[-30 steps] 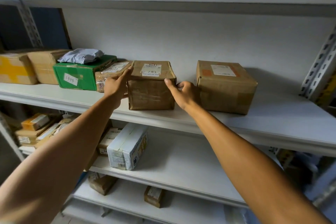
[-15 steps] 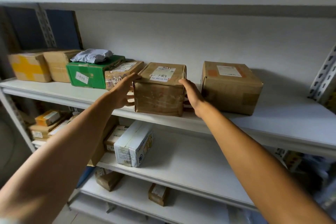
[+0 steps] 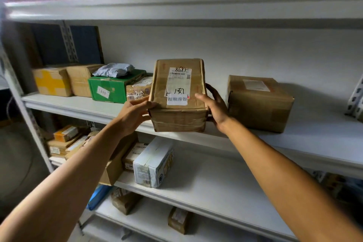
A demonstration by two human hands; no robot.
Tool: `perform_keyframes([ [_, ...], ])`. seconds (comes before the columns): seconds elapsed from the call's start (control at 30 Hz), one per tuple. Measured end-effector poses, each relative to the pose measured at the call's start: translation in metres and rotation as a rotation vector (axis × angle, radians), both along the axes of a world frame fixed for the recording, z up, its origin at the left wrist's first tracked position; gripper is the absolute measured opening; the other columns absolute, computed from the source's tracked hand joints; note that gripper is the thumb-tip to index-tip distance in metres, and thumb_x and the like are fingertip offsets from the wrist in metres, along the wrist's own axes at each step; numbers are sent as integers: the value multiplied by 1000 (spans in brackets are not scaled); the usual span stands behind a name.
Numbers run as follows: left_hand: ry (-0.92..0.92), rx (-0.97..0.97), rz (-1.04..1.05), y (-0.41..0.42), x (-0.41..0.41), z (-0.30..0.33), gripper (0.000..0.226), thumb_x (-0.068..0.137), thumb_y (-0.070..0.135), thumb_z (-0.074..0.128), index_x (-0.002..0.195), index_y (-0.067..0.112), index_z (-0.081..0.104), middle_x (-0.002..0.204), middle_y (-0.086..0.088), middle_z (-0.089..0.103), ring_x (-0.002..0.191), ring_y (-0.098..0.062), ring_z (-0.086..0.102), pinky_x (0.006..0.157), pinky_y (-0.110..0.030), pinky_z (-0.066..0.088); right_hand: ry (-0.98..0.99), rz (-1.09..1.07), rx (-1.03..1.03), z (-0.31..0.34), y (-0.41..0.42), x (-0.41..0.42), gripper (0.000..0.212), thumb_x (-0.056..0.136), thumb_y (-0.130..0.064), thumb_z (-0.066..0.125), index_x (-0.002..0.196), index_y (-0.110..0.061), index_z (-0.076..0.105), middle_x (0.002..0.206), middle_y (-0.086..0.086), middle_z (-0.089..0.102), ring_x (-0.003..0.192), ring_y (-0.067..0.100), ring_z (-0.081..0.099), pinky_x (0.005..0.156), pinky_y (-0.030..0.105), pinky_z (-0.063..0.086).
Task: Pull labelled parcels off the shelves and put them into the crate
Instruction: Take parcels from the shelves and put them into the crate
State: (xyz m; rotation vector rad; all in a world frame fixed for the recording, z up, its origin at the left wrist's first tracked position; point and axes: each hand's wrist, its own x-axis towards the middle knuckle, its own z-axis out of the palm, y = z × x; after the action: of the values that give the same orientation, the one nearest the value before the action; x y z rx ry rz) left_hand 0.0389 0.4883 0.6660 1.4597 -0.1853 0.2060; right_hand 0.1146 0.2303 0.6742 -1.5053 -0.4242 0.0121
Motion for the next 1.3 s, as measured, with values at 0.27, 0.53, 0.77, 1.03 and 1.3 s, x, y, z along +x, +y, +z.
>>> perform_keyframes([
  [0.27,-158,-120,-13,0,-4,16,81,56,12,78,135,4,60,119,-10,71,109,-26,66,82,-31,59,-50,112,251,3,4,-1,79,69,-6,81,139,-29,52,125,22,67,111,37,69,82,50,59],
  [0.53,-120,-119,-1,0,-10,6,65,57,19,77,121,21,71,116,-4,73,104,-20,68,83,-35,57,-42,103,224,-5,4,-4,80,64,-18,88,137,-31,56,121,16,71,111,34,69,91,55,57],
  [0.77,2,-61,112,-9,-14,10,64,69,48,71,124,17,64,106,-2,67,110,-28,59,79,-47,57,19,32,81,0,5,-21,67,73,-54,74,137,-42,58,112,-4,76,100,18,73,74,35,59],
  [1.03,47,80,105,-12,-17,21,106,36,89,74,125,33,59,121,2,68,117,-22,60,86,-42,49,-117,-60,70,18,4,-25,74,69,-68,72,133,-32,66,113,-8,75,106,7,70,90,29,57],
  [1.3,-198,76,35,-14,-10,64,43,75,18,67,115,28,59,101,10,74,103,-16,67,85,-44,59,-142,30,169,31,3,-26,53,87,-18,76,136,-19,54,95,2,79,97,22,75,81,42,62],
])
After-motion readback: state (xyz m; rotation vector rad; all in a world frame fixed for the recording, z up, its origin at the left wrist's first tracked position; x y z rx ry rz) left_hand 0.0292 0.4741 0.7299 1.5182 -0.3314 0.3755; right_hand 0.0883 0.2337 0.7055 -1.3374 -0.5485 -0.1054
